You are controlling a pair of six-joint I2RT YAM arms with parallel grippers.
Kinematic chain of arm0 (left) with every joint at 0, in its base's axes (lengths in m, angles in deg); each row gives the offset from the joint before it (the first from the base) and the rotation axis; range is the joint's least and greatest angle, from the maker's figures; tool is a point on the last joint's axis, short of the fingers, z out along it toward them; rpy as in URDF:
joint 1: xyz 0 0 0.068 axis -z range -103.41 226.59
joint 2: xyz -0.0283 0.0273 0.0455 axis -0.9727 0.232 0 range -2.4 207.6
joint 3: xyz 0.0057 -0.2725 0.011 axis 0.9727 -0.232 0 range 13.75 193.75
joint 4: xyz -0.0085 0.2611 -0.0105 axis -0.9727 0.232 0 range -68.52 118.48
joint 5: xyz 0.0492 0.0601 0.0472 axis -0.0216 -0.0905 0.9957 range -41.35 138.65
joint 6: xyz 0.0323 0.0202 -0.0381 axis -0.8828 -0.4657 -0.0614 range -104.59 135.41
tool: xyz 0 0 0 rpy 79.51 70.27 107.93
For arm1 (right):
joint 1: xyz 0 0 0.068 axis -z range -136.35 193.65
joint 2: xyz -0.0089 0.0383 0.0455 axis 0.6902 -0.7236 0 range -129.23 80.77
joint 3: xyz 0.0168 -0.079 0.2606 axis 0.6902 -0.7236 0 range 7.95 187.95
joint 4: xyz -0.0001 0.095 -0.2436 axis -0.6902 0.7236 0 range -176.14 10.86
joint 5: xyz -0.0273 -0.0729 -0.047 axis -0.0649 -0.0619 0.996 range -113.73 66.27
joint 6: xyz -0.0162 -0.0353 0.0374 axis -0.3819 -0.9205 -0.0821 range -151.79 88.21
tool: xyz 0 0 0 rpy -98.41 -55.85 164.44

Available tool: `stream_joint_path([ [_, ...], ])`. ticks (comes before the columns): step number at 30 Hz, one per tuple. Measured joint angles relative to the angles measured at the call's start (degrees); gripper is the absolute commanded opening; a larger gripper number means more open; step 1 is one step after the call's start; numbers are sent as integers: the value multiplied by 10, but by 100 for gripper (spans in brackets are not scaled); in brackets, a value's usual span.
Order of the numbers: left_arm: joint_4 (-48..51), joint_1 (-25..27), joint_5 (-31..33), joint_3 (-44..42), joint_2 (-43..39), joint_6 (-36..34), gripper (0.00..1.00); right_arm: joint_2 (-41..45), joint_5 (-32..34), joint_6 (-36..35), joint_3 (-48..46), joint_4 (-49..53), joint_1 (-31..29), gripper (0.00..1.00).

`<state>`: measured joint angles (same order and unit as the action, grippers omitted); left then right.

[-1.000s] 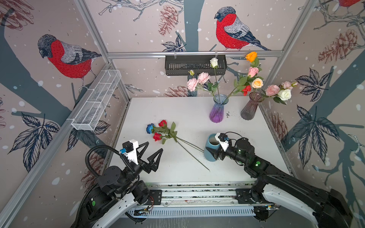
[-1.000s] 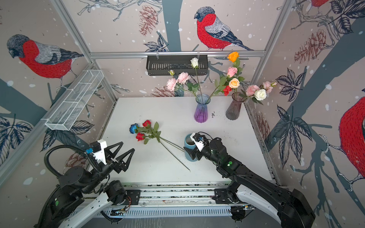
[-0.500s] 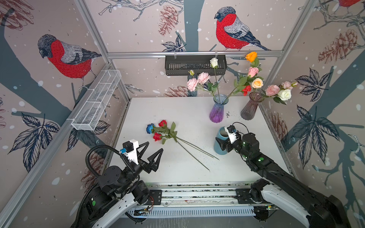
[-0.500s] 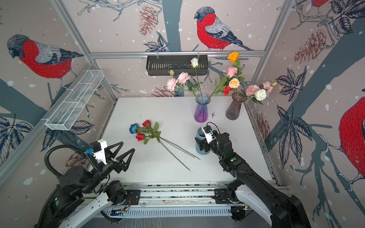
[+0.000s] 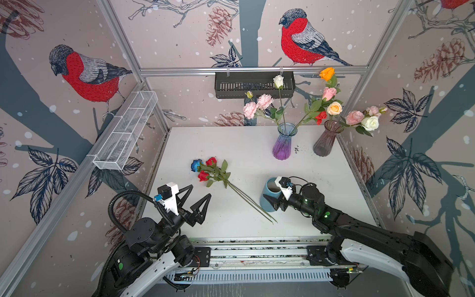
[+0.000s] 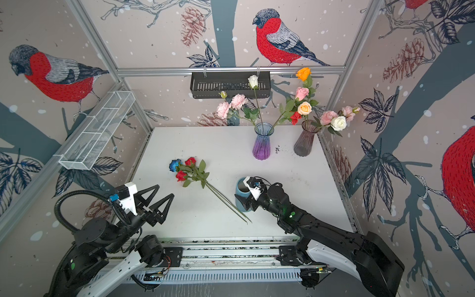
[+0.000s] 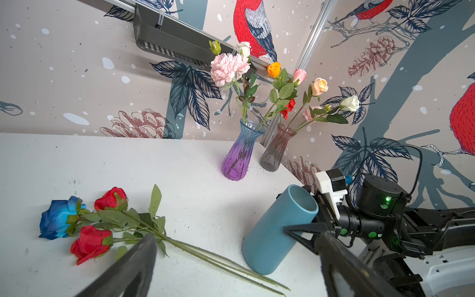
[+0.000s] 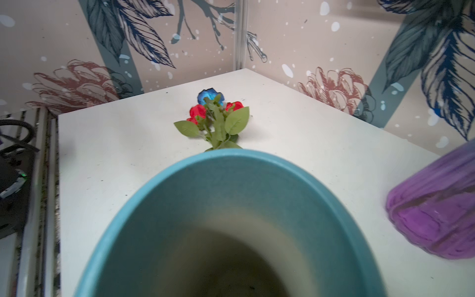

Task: Arrange the flowers into the vase
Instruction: 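Release the teal vase with the right gripper while the left reaches to the roses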

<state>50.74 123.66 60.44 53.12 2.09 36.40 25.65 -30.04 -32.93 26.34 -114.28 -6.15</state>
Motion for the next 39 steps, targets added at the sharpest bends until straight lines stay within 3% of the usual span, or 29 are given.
stream_joint_path([
  [5, 0, 0, 0, 0, 4, 0, 96, -1, 19, 28, -1, -4, -40, 75],
  [14, -2, 0, 0, 2, 32, 0, 96, 43, 62, 31, -2, 53, 36, 75],
  [21, -7, 0, -3, 41, 142, 1, 98, 72, 49, 38, -19, 59, 37, 79],
  [25, -29, 0, -20, 33, 207, 15, 97, 90, 46, 40, -30, 58, 37, 97],
  [36, -119, 0, -47, -88, 293, 105, 72, 212, 61, 46, -35, 98, 45, 99],
  [39, -133, 0, -50, -115, 336, 134, 61, 260, 69, 55, -22, 136, 45, 99],
])
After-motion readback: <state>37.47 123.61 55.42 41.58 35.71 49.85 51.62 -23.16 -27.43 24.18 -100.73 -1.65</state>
